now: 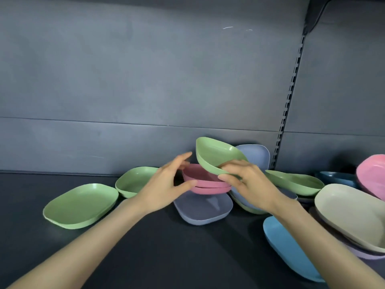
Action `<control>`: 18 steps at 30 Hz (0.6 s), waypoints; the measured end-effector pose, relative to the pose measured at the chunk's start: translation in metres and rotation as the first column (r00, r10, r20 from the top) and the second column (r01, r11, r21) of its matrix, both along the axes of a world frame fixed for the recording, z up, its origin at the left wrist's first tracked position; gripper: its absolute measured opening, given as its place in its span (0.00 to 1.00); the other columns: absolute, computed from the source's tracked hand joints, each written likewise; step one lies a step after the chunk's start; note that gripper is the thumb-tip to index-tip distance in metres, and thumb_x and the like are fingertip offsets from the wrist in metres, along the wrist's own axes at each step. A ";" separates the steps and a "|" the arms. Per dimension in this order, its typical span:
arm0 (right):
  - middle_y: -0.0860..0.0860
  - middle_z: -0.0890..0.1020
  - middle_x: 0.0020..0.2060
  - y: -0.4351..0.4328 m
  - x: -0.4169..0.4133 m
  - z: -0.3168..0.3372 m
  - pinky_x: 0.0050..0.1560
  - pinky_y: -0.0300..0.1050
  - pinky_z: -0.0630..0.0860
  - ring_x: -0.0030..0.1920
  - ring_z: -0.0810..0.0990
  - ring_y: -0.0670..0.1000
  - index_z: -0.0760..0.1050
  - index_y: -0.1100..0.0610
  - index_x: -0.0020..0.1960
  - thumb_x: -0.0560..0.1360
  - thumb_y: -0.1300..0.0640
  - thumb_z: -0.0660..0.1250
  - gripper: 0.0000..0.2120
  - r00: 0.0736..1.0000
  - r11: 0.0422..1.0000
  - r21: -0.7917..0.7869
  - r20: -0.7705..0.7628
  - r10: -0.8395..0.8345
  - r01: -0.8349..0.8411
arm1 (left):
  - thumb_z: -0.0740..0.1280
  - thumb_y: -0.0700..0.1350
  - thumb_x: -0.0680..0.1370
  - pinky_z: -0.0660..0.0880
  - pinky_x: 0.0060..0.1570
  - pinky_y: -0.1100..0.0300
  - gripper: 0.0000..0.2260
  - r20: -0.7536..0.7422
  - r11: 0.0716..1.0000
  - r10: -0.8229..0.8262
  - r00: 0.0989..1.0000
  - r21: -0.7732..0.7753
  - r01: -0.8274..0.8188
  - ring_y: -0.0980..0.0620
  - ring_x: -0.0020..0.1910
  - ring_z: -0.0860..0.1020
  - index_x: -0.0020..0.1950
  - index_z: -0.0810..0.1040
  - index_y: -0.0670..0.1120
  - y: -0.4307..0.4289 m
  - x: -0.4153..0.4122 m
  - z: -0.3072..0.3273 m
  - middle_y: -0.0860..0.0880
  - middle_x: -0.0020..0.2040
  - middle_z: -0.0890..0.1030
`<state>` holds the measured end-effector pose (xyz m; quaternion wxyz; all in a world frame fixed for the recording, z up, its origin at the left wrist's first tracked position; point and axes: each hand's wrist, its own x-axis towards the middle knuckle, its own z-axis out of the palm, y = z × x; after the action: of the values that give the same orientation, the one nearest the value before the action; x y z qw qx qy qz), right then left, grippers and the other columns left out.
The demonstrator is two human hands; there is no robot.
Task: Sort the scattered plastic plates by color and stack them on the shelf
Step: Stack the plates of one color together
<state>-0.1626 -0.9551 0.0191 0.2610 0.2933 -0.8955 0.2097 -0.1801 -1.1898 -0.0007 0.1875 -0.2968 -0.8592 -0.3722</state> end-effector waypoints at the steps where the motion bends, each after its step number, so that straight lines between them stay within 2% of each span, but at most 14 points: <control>1: 0.49 0.77 0.40 -0.008 -0.001 0.001 0.47 0.52 0.73 0.43 0.72 0.53 0.76 0.58 0.44 0.76 0.44 0.56 0.19 1.000 1.000 0.010 0.008 0.018 -0.018 | 0.71 0.51 0.73 0.61 0.61 0.75 0.30 -0.016 1.000 0.004 1.000 0.027 -0.004 0.66 0.63 0.69 0.72 0.61 0.58 -0.007 0.003 0.003 0.62 0.62 0.73; 2: 0.49 0.77 0.39 -0.016 -0.003 0.001 0.46 0.52 0.73 0.42 0.72 0.53 0.76 0.58 0.44 0.76 0.45 0.58 0.17 0.999 0.999 0.025 0.013 0.033 -0.034 | 0.72 0.50 0.73 0.60 0.61 0.77 0.31 -0.035 0.999 0.003 0.999 0.045 -0.001 0.68 0.63 0.68 0.71 0.60 0.61 -0.013 0.005 0.006 0.64 0.62 0.71; 4: 0.50 0.77 0.38 -0.033 -0.009 0.003 0.45 0.53 0.73 0.42 0.73 0.54 0.77 0.59 0.44 0.77 0.47 0.58 0.17 0.997 0.996 0.059 0.009 0.073 -0.074 | 0.72 0.52 0.72 0.63 0.62 0.73 0.31 -0.070 0.999 0.001 0.998 0.039 0.001 0.66 0.63 0.69 0.71 0.60 0.62 -0.024 0.007 0.011 0.61 0.64 0.72; 7: 0.50 0.75 0.35 -0.058 -0.018 0.005 0.42 0.53 0.72 0.39 0.72 0.54 0.74 0.60 0.40 0.77 0.44 0.55 0.20 0.990 0.985 0.108 -0.013 0.139 -0.137 | 0.70 0.58 0.72 0.68 0.62 0.63 0.26 -0.105 0.998 0.053 0.993 -0.019 -0.056 0.59 0.59 0.73 0.68 0.71 0.53 -0.045 0.007 0.013 0.54 0.61 0.75; 10: 0.48 0.70 0.32 -0.084 -0.019 0.006 0.38 0.53 0.70 0.36 0.68 0.53 0.69 0.57 0.35 0.78 0.47 0.59 0.18 0.985 0.974 0.153 -0.026 0.172 -0.167 | 0.70 0.58 0.70 0.72 0.58 0.65 0.20 -0.069 0.998 0.058 0.996 0.040 -0.055 0.59 0.53 0.76 0.58 0.78 0.49 -0.070 0.006 0.010 0.51 0.54 0.78; 12: 0.49 0.73 0.32 -0.103 -0.022 0.003 0.39 0.52 0.71 0.37 0.70 0.53 0.73 0.58 0.37 0.77 0.46 0.61 0.17 0.982 0.968 0.173 -0.013 0.186 -0.181 | 0.71 0.61 0.69 0.73 0.56 0.66 0.18 -0.093 0.995 0.067 0.993 0.076 -0.060 0.58 0.50 0.77 0.51 0.79 0.50 -0.089 0.001 0.006 0.51 0.50 0.79; 16: 0.50 0.77 0.34 -0.126 -0.038 -0.001 0.43 0.51 0.73 0.38 0.72 0.53 0.77 0.57 0.40 0.74 0.37 0.58 0.23 0.992 0.977 0.173 -0.001 0.130 -0.128 | 0.71 0.58 0.69 0.75 0.54 0.56 0.11 -0.056 0.995 0.081 0.995 0.066 -0.077 0.51 0.46 0.79 0.46 0.77 0.55 -0.125 -0.012 0.006 0.49 0.46 0.79; 18: 0.49 0.77 0.35 -0.138 -0.043 -0.003 0.46 0.52 0.73 0.41 0.73 0.53 0.76 0.56 0.38 0.72 0.36 0.59 0.23 0.998 0.987 0.147 0.025 0.062 -0.065 | 0.70 0.56 0.68 0.75 0.52 0.59 0.07 -0.026 0.996 0.068 0.997 0.053 -0.067 0.53 0.45 0.80 0.42 0.77 0.56 -0.146 -0.023 0.007 0.49 0.45 0.79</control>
<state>-0.2052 -1.0936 0.0161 0.2224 0.3380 -0.9014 0.1539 -0.2029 -1.3353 0.0067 0.2194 -0.2678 -0.8561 -0.3838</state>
